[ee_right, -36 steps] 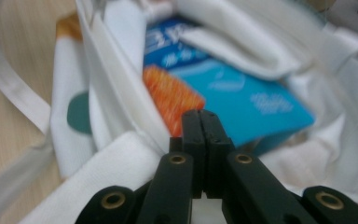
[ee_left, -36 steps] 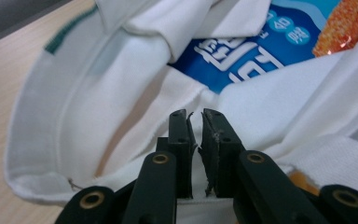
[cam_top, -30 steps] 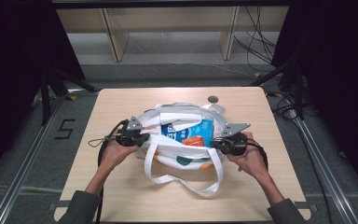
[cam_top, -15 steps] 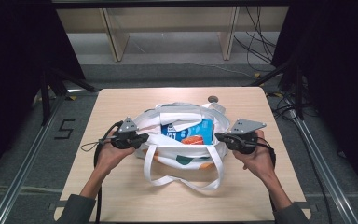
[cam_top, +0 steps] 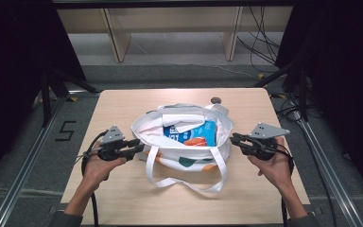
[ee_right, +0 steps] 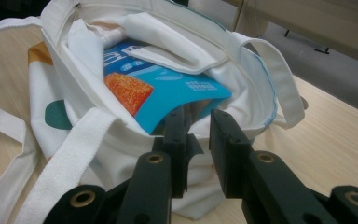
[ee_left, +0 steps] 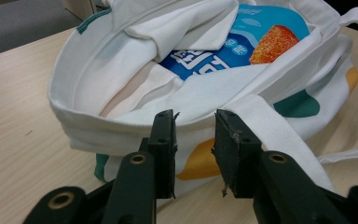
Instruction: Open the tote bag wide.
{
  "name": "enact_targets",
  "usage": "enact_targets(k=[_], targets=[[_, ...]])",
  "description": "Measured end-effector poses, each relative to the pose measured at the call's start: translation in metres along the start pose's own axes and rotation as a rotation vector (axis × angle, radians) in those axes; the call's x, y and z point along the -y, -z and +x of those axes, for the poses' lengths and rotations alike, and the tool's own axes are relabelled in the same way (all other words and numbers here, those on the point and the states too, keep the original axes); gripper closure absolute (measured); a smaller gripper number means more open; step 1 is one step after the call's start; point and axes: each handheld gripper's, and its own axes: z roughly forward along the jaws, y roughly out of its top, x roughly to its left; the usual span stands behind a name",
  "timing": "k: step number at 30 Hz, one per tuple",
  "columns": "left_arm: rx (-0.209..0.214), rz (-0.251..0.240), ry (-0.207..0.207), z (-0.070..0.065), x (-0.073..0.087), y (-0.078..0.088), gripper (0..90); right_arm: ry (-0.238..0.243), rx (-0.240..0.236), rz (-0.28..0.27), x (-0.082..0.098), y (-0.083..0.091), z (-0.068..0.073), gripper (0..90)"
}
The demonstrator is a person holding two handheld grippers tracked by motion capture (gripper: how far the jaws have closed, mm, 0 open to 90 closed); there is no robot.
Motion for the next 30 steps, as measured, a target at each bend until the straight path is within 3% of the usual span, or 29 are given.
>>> enact_targets(k=[5,8,9,10,13,15,18,21,23,24,25,26,27,30], targets=[[-0.006,-0.008,0.038,-0.003,0.009,0.01,62.3,-0.033,0.024,0.011,0.007,0.006,0.0,72.0],[-0.017,-0.009,0.035,-0.008,0.015,0.012,58.7,-0.047,0.018,0.023,0.01,0.007,0.0,69.1],[-0.022,-0.011,0.037,-0.011,0.017,0.012,57.5,-0.015,0.03,0.009,0.011,0.008,-0.002,68.1],[-0.022,-0.011,0.037,-0.011,0.017,0.012,56.8,-0.053,0.03,0.021,0.011,0.009,0.001,67.3],[-0.03,-0.029,0.046,-0.02,0.027,0.013,55.5,-0.048,0.04,0.024,0.015,0.011,0.001,65.4],[-0.034,-0.027,0.026,-0.023,0.029,0.014,54.1,-0.071,0.036,0.037,0.017,0.012,0.002,63.7],[-0.029,-0.024,0.027,-0.025,0.031,0.014,52.4,-0.053,0.05,0.029,0.019,0.012,0.002,60.1],[-0.029,-0.025,0.039,-0.025,0.036,0.013,51.2,-0.082,0.055,0.035,0.023,0.013,0.005,56.3],[-0.03,-0.023,0.061,-0.028,0.039,0.012,49.8,-0.056,0.059,0.024,0.024,0.013,0.003,55.6],[-0.03,-0.021,0.054,-0.028,0.039,0.012,46.4,-0.092,0.052,0.042,0.026,0.014,0.007,54.0],[-0.033,-0.015,0.051,-0.03,0.04,0.012,46.4,-0.092,0.052,0.042,0.026,0.014,0.007,54.0],[-0.029,-0.015,0.023,-0.031,0.043,0.012,43.8,-0.051,0.061,0.027,0.027,0.014,0.005,53.6],[-0.025,-0.013,0.023,-0.032,0.045,0.011,42.5,-0.076,0.057,0.042,0.028,0.015,0.007,53.2],[-0.023,-0.013,0.052,-0.035,0.05,0.011,39.0,-0.067,0.067,0.031,0.031,0.016,0.008,50.6]])
